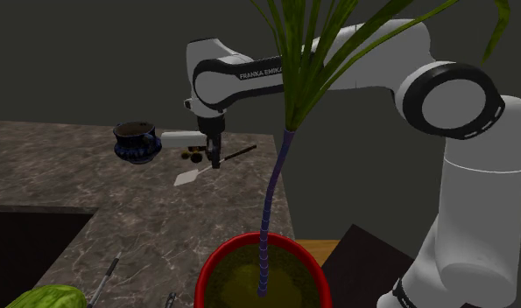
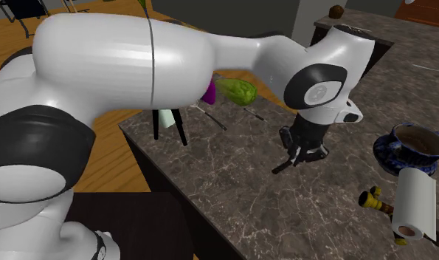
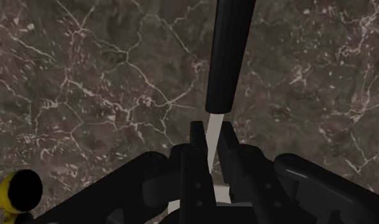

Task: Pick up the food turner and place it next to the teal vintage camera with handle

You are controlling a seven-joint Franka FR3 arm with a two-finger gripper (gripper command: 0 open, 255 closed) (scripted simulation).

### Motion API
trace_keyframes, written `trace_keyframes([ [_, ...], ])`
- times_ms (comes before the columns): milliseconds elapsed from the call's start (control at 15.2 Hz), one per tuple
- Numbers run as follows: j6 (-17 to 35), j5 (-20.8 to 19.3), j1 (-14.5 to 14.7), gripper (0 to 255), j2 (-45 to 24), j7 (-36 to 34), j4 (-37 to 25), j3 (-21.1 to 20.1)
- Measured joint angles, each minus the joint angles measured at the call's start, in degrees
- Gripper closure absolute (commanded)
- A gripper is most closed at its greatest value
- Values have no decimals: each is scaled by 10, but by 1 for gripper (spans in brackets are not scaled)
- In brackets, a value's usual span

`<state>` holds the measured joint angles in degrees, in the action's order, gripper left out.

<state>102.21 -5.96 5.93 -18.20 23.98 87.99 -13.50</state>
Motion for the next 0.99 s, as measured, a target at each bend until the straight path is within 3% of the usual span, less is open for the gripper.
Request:
trace_keyframes([
  [594, -84, -19, -30, 255, -158, 78, -245, 30],
  [990, -56, -21, -38, 255, -173, 87, -231, 34],
])
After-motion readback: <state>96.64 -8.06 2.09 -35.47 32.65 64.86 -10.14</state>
